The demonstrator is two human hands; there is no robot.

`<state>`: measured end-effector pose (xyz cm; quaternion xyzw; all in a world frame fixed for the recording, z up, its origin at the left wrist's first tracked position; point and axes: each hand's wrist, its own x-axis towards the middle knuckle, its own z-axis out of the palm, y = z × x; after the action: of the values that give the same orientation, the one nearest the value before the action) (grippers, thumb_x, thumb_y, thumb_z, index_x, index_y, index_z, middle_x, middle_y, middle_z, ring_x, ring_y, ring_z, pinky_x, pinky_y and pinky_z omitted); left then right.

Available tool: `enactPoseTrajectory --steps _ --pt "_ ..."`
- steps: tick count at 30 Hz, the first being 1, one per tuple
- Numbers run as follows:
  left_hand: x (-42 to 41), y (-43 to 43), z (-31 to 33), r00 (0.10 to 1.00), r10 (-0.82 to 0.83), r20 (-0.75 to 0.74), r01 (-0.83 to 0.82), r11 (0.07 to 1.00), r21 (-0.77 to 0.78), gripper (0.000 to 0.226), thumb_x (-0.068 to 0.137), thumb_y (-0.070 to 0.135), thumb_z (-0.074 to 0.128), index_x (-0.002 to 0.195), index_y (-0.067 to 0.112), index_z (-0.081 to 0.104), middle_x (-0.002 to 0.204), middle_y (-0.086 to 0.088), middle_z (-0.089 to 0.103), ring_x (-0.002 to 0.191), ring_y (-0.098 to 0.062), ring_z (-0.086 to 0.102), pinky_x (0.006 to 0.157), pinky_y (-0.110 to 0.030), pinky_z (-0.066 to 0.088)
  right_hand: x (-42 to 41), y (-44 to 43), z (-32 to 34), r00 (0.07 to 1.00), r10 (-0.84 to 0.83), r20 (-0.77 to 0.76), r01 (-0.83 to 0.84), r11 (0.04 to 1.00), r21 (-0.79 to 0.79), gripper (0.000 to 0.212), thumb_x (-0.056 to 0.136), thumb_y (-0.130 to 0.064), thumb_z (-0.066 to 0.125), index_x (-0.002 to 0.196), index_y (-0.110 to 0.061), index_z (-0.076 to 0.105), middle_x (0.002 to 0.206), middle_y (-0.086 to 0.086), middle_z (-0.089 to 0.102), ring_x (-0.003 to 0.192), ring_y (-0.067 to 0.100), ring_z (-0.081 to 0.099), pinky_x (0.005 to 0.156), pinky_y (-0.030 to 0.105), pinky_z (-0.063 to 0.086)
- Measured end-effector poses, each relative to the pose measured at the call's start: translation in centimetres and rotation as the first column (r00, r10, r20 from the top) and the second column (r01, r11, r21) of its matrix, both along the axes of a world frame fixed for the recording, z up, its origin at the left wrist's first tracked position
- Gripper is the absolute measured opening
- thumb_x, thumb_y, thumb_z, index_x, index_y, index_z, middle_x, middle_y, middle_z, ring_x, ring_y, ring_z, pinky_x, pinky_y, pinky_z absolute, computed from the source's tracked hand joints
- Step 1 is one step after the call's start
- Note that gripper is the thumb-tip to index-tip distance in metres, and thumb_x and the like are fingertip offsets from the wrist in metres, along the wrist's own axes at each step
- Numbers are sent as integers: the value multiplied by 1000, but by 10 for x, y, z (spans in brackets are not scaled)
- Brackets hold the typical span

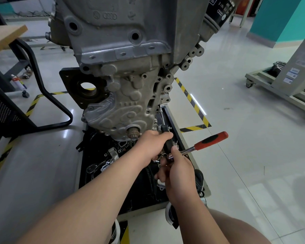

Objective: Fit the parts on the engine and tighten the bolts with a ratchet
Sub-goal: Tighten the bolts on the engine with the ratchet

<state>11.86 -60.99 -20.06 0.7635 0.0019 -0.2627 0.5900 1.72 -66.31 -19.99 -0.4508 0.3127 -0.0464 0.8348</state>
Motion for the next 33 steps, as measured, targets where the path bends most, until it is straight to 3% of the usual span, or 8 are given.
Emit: enactPoseTrajectory --steps 4,8,11,14,16,20,24,33 --pt "-1 2 3 1000 4 11 -4 1000 8 29 84 39 68 68 17 58 45 6 38 34 -10 32 39 -16 24 -1 1 -1 998 48 -42 -57 971 -233 26 100 -35 44 94 -12 56 64 1 59 43 16 48 51 30 48" --pt "-1 2 6 999 -22 25 23 999 -24 31 85 38 67 63 19 58 43 7 46 36 -11 38 40 -17 26 -4 0 -4 991 108 -77 -121 501 -857 34 95 -40 43 129 -37 40 86 -13 63 80 15 63 70 36 49" --pt "-3 2 6 997 -29 73 35 996 -84 32 88 29 65 60 17 52 42 8 41 39 -12 36 41 -16 26 -4 0 -3 981 140 -131 -170 323 -931 52 92 -42 41 141 -45 24 104 -11 63 85 18 63 70 38 51" --pt "-2 4 9 999 -40 19 42 996 -80 40 87 26 68 50 18 55 42 6 44 38 -12 38 43 -17 29 -3 -1 -3 979 101 -176 -197 268 -943 54 89 -47 36 142 -37 30 86 -18 57 77 15 56 70 36 48" --pt "-1 3 11 999 -40 -29 39 998 -41 50 87 28 68 39 20 57 39 6 44 38 -13 38 43 -19 28 1 -2 -1 977 78 -197 -211 273 -939 63 82 -60 27 136 -31 39 85 -16 58 81 17 60 72 36 48" --pt "-1 3 11 1000 -21 -21 21 1000 -9 34 86 36 69 62 14 61 44 3 50 43 -16 40 46 -21 29 8 -6 2 968 35 -249 -247 320 -915 71 67 -81 11 104 -31 46 79 -10 61 77 20 59 65 36 44" --pt "-3 3 8 1000 -18 -16 17 1000 -24 29 89 34 65 91 7 73 63 -4 54 52 -16 40 46 -20 28 13 -9 2 967 71 -243 -251 383 -889 61 72 -76 19 100 -29 46 78 -7 62 76 19 61 68 39 49" --pt "-5 1 9 999 -36 37 35 999 19 25 89 34 62 73 15 61 51 7 50 39 -6 41 39 -17 29 15 -14 -6 976 111 -188 -218 531 -819 44 89 -64 31 99 -26 51 76 -10 61 72 14 59 64 35 44"
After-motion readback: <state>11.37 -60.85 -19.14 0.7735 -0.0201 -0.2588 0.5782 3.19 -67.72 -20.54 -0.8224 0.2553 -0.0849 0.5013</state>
